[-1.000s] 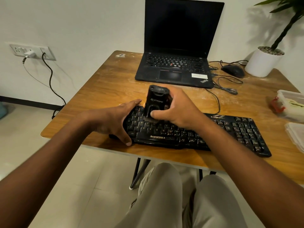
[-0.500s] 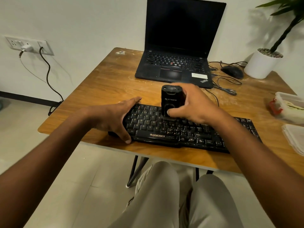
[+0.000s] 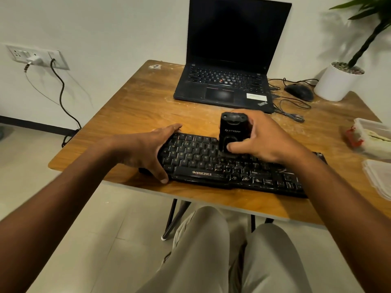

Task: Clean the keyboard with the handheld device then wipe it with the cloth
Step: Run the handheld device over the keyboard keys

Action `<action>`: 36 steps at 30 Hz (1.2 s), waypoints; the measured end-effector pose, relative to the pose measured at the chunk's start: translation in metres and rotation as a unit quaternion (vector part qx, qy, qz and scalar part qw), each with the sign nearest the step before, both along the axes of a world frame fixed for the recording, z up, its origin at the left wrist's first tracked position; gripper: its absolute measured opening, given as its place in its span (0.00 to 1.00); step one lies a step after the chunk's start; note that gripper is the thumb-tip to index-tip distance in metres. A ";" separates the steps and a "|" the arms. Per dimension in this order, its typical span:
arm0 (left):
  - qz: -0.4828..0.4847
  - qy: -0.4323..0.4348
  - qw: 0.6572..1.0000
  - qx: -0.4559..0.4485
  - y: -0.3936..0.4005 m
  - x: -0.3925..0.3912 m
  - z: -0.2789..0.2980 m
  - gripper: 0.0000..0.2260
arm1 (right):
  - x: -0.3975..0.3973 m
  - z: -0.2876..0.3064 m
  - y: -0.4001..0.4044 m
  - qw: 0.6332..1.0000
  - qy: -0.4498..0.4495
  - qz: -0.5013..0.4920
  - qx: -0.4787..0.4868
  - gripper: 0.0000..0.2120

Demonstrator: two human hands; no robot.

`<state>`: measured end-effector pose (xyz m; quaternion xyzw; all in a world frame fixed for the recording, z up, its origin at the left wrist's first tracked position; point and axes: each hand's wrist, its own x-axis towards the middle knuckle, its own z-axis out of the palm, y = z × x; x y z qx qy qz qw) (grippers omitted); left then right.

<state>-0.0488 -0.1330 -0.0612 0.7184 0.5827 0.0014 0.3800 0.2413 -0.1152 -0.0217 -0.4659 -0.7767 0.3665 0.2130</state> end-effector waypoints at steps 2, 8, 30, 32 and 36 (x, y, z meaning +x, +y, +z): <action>0.002 0.005 1.000 0.001 0.000 0.000 0.001 0.68 | -0.016 -0.004 -0.004 0.999 0.044 -0.011 0.012 0.28; 0.003 0.005 1.000 0.001 -0.001 0.000 0.001 0.67 | -0.040 -0.022 -0.010 0.998 0.058 0.026 0.027 0.24; -0.002 -0.001 1.000 0.000 -0.001 -0.001 0.001 0.67 | 0.013 -0.009 0.001 1.000 -0.017 0.004 -0.009 0.26; -0.001 -0.004 1.000 -0.001 0.000 -0.001 0.000 0.67 | 0.022 -0.004 0.002 1.000 0.004 -0.021 0.015 0.26; -0.003 -0.001 1.000 -0.002 0.001 -0.001 -0.001 0.68 | 0.010 -0.009 -0.008 0.997 0.072 -0.005 -0.009 0.27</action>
